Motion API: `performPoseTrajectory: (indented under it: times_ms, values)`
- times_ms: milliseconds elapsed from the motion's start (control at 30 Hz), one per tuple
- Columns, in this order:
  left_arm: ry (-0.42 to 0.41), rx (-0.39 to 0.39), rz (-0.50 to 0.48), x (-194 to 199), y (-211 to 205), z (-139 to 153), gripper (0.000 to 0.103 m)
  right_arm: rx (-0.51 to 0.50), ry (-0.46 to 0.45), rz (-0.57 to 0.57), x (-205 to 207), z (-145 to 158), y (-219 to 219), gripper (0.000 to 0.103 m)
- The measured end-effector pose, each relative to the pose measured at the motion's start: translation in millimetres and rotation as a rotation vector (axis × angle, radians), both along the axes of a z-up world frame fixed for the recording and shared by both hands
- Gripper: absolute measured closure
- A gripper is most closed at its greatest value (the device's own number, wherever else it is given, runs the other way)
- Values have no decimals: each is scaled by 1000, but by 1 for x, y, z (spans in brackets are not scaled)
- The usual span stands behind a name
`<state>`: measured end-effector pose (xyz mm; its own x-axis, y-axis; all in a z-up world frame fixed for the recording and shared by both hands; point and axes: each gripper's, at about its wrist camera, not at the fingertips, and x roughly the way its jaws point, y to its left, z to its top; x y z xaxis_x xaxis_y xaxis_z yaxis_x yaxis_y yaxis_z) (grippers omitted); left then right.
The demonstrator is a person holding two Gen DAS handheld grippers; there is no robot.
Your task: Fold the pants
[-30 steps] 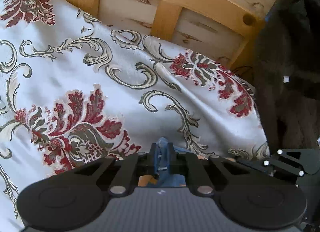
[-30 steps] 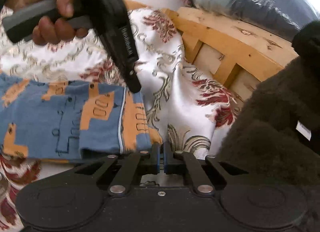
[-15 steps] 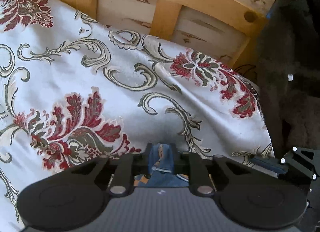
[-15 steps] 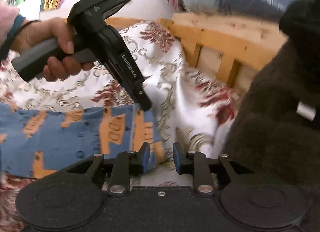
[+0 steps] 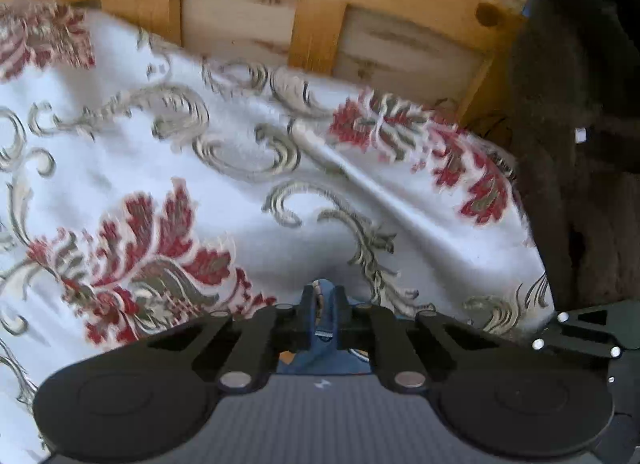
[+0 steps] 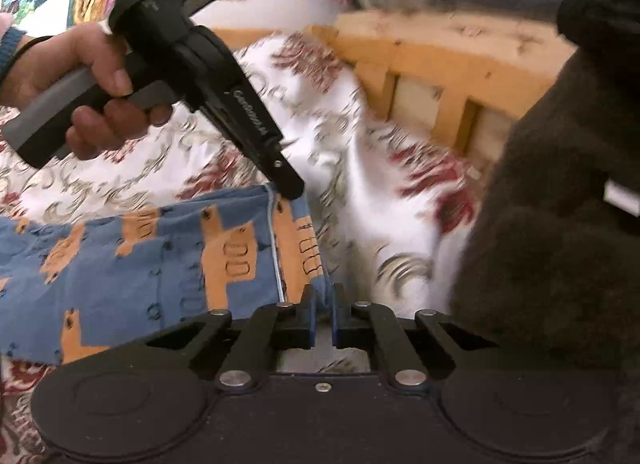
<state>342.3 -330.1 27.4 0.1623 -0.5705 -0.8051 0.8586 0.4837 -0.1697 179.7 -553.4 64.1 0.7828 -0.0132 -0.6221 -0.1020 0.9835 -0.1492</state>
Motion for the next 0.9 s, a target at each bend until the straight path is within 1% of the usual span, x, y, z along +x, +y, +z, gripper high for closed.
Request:
performPoseTrajectory:
  times_ms: [33,100,167,200,267,300,333,433,500,533,600,633,667,700,733,800,833,900]
  values:
    - [-11,-19,6,-2,2,5,96,-8,-2,-5,1,-1,0,97]
    - [-52,-44,11,-7,3,13,96,-35,36,8,5,-9,4,95]
    - [-89,-22,-14,-12,-2,13,96,-79,51,20,5,-15,10,89]
    - [-95,0,-14,-12,-5,8,96,-90,51,27,5,-16,11,89]
    - [-110,48,-12,-13,-13,-5,95,-88,43,26,2,-15,11,85]
    - [-113,47,-6,-12,-13,-9,92,-83,37,23,1,-14,10,84]
    - [-100,34,9,-11,-11,-11,91,-81,29,19,0,-13,9,83]
    - [-91,-1,42,-10,-3,-7,74,-88,-15,12,-5,-8,12,75]
    - [-103,-20,60,-12,3,-2,50,-95,-41,12,-7,-7,14,72]
    - [-110,-22,67,-12,5,0,47,-95,-51,11,-6,-6,13,71]
    - [-120,-24,73,-15,8,3,46,-87,-58,16,-5,-6,13,66]
    - [-120,-24,77,-15,9,4,45,-86,-51,20,-4,-7,13,61]
    - [-119,-25,88,-15,11,4,40,-90,-40,23,-3,-9,14,59]
    - [-117,-27,101,-15,12,5,33,-98,-30,24,-2,-11,14,58]
    - [-116,-30,114,-15,14,5,29,-108,-27,24,-1,-13,15,58]
    - [-126,-32,135,-17,19,7,20,-118,-28,25,-1,-13,17,57]
    - [-139,-28,148,-20,23,8,18,-114,-31,25,-2,-13,16,55]
    - [-154,-24,169,-21,29,11,18,-101,-44,28,-4,-11,16,48]
